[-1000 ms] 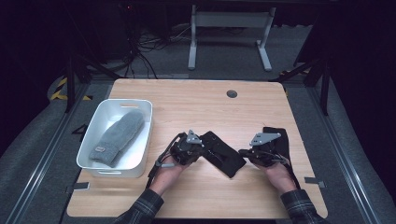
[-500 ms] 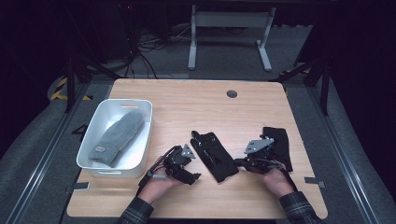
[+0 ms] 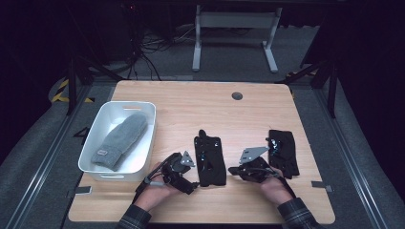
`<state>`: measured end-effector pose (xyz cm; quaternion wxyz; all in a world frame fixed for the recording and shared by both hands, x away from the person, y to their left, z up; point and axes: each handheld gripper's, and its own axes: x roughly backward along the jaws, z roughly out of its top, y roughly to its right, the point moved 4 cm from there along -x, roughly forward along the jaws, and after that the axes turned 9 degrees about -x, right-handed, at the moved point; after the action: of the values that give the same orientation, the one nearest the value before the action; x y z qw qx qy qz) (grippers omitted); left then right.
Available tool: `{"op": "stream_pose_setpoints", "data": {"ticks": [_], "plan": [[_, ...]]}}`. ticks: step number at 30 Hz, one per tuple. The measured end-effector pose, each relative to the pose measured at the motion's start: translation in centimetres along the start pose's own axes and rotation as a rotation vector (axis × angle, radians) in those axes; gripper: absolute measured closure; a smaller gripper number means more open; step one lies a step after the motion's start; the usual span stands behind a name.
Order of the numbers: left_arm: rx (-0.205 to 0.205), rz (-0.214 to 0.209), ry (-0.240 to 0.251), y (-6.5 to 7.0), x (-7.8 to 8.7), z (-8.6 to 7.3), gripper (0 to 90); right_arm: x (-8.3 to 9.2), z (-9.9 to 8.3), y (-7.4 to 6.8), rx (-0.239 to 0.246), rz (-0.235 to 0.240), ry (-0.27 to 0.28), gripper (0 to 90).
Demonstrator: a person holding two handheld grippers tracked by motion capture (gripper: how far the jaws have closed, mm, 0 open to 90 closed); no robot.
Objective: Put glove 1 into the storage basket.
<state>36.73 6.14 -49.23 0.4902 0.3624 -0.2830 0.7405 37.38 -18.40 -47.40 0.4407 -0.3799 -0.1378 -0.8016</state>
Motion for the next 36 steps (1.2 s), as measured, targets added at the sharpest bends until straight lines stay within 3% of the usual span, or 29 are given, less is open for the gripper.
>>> {"op": "stream_pose_setpoints", "data": {"ticks": [4,9,12,16,22,27,36], "plan": [[-0.01,0.007,-0.009,0.1,-0.1,-0.5,10.8,2.8,-0.8,2.6,-0.059,-0.078,0.045,90.0],[-0.015,0.002,0.003,0.1,-0.2,-0.9,4.1,6.3,-3.1,5.4,-0.133,-0.185,0.063,90.0],[-0.016,0.003,0.009,0.1,-0.4,-1.0,0.0,7.9,-4.6,6.5,-0.17,-0.226,0.07,90.0],[-0.016,0.007,0.065,0.2,-0.4,-1.5,0.0,9.5,-6.3,6.9,-0.209,-0.259,0.069,90.0],[-0.022,0.005,0.117,0.2,-0.5,-1.9,0.0,9.8,-8.1,6.2,-0.218,-0.244,0.021,90.0],[-0.028,0.006,0.132,0.1,-0.5,-1.9,0.0,8.8,-8.8,5.6,-0.215,-0.212,-0.033,90.0],[-0.021,0.007,0.14,0.2,-0.6,-1.8,0.0,6.3,-6.5,5.1,-0.171,-0.154,-0.038,90.0]]}}
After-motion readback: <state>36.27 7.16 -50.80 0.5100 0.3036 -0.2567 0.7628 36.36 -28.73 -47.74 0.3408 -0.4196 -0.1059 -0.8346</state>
